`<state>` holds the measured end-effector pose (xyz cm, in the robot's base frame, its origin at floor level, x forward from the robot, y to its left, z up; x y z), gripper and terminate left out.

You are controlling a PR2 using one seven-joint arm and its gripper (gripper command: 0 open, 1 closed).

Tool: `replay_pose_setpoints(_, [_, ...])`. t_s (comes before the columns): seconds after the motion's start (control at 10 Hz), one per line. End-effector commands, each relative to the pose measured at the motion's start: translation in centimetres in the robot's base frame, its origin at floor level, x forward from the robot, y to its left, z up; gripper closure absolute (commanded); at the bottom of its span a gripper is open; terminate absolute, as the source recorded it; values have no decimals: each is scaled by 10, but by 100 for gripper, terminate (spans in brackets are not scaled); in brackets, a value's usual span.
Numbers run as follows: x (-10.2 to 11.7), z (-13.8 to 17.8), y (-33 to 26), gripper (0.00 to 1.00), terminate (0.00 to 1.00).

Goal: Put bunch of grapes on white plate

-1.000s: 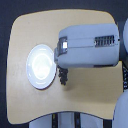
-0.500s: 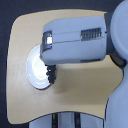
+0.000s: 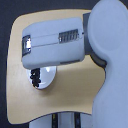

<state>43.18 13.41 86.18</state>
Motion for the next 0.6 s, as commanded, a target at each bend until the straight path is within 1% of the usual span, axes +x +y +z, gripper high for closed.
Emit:
replay_pose_setpoints(0.0, [16,-40,25,100,0])
replay_pose_setpoints(0.1, [15,-54,26,100,0])
replay_pose_setpoints(0.4, [13,-78,17,100,0])
replay_pose_setpoints(0.5, [8,-91,12,100,0])
